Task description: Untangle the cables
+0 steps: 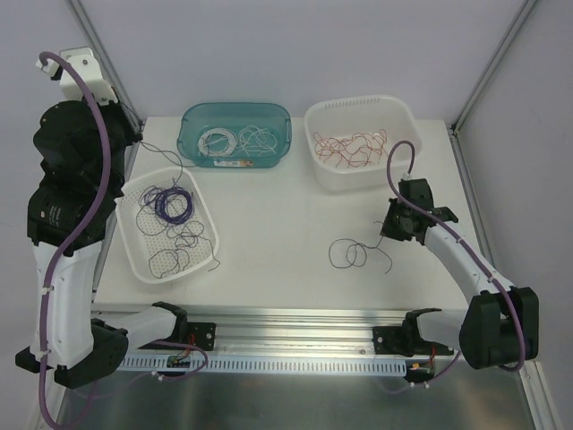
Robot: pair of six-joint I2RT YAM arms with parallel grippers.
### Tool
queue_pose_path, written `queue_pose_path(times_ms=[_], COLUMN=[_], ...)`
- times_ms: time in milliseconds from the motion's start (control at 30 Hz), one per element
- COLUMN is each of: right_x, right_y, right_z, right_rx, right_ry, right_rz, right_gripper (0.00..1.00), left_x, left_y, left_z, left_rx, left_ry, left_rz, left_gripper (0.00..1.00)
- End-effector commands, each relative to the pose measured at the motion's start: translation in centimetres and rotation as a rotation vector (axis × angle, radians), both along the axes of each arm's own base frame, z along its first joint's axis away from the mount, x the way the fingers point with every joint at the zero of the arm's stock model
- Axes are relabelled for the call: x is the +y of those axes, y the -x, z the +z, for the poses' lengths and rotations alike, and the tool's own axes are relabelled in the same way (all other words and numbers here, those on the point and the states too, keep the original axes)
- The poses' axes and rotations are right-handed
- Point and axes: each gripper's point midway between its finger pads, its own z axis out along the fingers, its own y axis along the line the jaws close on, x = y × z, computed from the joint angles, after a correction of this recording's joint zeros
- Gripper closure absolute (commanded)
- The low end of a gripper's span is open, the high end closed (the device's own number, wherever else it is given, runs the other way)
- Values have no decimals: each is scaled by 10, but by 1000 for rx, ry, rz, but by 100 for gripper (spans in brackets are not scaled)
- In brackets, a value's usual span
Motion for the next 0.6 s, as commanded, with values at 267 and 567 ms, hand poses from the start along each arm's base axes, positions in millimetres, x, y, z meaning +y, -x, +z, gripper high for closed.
queue_pose_path(times_ms=[267,567], right_x=[24,31], right_y=[-3,-3], right_z=[13,14], right_rx=[-37,-38], right_ry=[-55,-66], right_rz=[103,126], right_gripper=[96,96], left_x=[43,41], left_y=[12,9], left_z=[-63,-163], left_rx=[144,329], left_ry=[-89,-41], left_rz=[216,209], left_gripper=[100,100])
